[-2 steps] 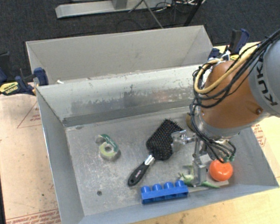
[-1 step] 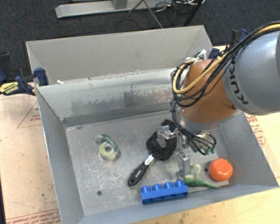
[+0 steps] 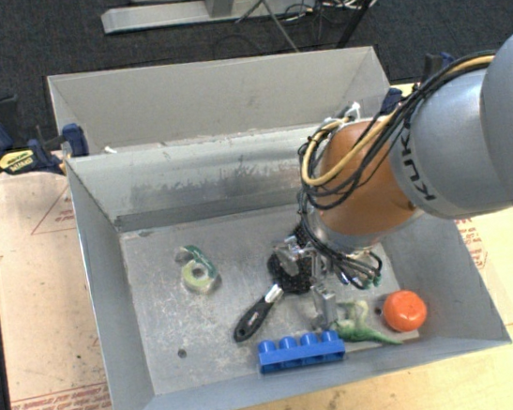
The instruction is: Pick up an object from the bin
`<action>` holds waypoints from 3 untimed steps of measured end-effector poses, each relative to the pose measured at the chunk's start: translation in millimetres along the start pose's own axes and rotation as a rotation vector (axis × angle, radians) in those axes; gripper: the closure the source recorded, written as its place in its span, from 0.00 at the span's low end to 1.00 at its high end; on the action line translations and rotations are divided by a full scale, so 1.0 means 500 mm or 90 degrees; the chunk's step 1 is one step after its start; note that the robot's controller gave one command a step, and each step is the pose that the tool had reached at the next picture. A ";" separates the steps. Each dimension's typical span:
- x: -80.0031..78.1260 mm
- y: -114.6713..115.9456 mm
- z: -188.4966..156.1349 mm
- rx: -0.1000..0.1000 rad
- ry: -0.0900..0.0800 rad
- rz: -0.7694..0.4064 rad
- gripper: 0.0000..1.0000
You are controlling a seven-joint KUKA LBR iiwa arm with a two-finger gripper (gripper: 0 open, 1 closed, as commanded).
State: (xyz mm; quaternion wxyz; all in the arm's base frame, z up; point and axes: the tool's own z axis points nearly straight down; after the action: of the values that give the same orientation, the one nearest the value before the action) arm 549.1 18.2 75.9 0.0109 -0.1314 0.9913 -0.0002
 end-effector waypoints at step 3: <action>0.000 0.049 -0.185 -0.003 0.015 -0.012 0.00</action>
Offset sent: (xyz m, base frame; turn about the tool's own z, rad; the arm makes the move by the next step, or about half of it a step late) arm -0.0018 0.0389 0.0483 0.0204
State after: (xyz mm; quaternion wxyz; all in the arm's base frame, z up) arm 540.6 41.6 168.5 -0.0012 -0.1405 0.9901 0.0007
